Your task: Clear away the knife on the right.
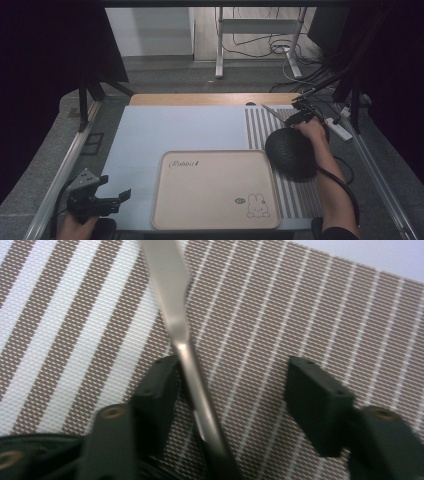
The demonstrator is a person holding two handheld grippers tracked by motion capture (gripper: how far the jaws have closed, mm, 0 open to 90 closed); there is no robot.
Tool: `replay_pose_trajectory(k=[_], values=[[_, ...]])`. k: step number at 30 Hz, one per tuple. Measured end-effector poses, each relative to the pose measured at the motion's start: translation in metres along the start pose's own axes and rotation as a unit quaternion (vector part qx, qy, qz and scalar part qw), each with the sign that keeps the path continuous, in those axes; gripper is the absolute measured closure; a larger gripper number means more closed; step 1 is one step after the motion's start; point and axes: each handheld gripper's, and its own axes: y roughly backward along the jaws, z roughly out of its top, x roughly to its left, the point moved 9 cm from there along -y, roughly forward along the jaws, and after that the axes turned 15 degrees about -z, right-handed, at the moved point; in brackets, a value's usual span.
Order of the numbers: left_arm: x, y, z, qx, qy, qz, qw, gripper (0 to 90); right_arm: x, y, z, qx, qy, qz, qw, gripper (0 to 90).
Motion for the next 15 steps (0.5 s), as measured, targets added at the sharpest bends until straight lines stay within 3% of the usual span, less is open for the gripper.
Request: replay_pose_trajectory(k=[9, 15], values=[[0.000, 0.000, 0.000, 0.001, 0.000, 0.001, 1.0000, 4.9, -0.014, 0.002, -0.005, 0.005, -0.004, -0.002, 1.0000, 78.7], [0.000, 0.000, 0.000, 0.001, -0.001, 0.002, 1.0000, 5.0, -0.016, 0.002, -0.007, 0.007, -0.004, 0.007, 0.9999, 80.0]])
